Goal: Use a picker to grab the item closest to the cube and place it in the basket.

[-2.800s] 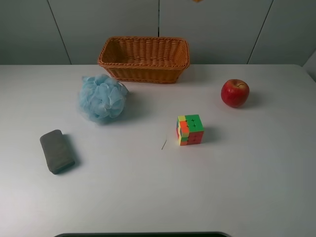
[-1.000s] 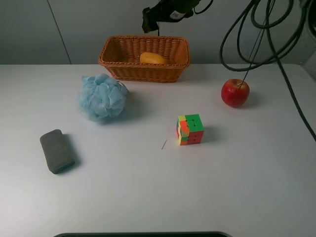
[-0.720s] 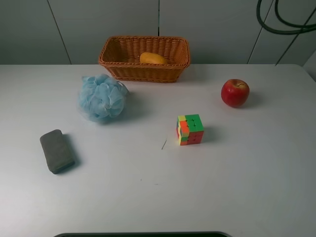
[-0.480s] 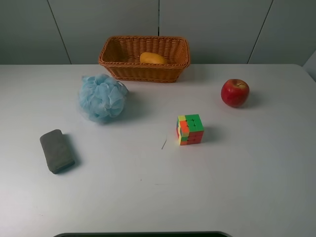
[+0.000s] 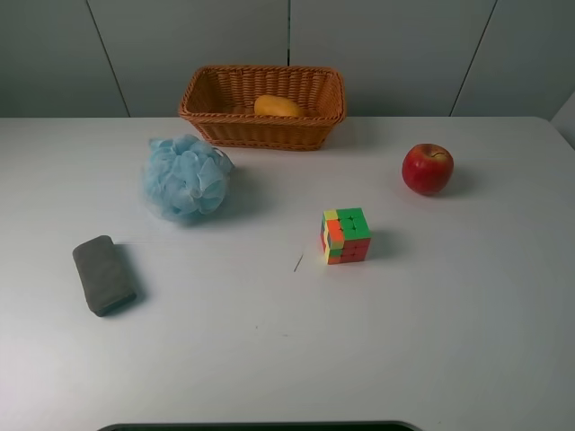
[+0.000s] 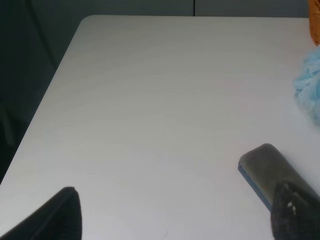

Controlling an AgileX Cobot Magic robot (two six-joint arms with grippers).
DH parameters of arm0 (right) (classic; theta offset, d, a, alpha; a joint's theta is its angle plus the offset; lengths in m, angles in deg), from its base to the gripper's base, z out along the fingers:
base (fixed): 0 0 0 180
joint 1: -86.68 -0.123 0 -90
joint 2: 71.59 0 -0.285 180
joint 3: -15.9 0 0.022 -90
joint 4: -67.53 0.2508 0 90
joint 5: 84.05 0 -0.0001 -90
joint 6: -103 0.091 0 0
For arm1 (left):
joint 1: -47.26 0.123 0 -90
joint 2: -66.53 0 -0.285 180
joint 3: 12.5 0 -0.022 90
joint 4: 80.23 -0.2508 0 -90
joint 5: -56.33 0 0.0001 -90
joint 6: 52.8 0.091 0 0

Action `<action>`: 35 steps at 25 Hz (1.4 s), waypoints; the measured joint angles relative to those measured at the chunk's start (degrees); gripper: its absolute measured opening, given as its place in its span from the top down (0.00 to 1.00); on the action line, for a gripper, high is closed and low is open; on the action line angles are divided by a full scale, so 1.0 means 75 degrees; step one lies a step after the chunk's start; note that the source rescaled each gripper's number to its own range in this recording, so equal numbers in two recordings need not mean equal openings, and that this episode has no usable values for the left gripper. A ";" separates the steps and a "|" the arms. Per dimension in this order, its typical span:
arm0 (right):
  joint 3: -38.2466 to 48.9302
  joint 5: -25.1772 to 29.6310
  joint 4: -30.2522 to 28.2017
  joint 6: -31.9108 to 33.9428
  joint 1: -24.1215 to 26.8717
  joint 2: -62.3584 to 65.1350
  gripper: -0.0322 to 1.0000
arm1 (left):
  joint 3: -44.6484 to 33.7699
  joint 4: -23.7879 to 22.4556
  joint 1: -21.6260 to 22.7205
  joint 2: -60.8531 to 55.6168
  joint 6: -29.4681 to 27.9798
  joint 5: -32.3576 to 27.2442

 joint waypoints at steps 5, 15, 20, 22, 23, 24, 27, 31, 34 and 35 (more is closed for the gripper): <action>0.1998 -0.0228 0.0030 0.0365 0.0014 0.2044 0.00 | 0.0000 0.0000 0.0000 0.0000 0.0000 0.0000; 0.6185 -0.0744 -0.0411 0.1328 0.0014 0.6374 0.00 | 0.0000 0.0000 0.0000 0.0000 0.0000 0.0000; 0.7869 -0.0793 -0.0430 0.1850 0.0014 0.8403 0.00 | 0.0000 0.0000 0.0000 0.0000 0.0000 0.0000; 0.8408 -0.0793 -0.0417 0.2104 0.0014 0.9152 0.00 | 0.0000 0.0000 0.0000 0.0000 0.0000 0.0000; 0.8669 -0.0793 -0.0417 0.2210 0.0014 0.9506 0.00 | 0.0000 0.0000 0.0000 0.0000 0.0000 0.0000; 0.8855 -0.0750 -0.0417 0.2294 0.0014 0.9740 0.00 | 0.0000 0.0000 0.0000 0.0000 0.0000 0.0000; 0.9269 -0.0494 -0.0417 0.2459 0.0014 0.9847 0.00 | 0.0000 0.0000 0.0000 0.0000 0.0000 0.0000; 0.9690 -0.0746 -0.0356 0.2562 0.0014 0.9847 0.00 | 0.0000 -0.0099 0.0000 0.0000 0.0000 0.0000; 0.9701 -0.0818 -0.0356 0.2668 0.0014 0.9852 0.00 | 0.0000 -0.0116 0.0000 0.0000 0.0000 0.0000; 0.9701 -0.0830 -0.0370 0.2668 0.0014 0.9869 0.00 | 0.0000 -0.0131 0.0000 0.0000 0.0000 0.0000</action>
